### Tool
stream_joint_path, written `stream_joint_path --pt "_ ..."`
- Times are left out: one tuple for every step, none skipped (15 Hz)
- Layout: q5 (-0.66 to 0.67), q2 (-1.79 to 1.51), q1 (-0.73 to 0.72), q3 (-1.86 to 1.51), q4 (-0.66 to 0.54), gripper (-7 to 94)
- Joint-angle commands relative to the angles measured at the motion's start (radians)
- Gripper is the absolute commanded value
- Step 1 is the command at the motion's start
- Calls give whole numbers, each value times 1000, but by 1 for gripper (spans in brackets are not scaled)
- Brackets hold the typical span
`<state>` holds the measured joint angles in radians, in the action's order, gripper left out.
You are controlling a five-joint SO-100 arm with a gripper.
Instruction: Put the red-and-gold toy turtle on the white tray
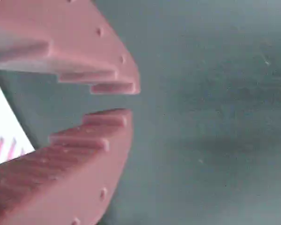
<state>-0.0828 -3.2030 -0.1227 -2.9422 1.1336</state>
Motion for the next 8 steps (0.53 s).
stream_joint_path --pt "-32 -34 -9 8 77 0" --pt "-57 -40 -14 12 106 0" --pt "-60 -44 0 12 117 0" --pt "-61 -44 8 14 123 0" --pt "-63 -44 9 14 123 0" --pt "-60 -44 8 14 123 0" --pt "-60 -44 8 14 123 0" --pt "-60 -44 8 14 123 0"
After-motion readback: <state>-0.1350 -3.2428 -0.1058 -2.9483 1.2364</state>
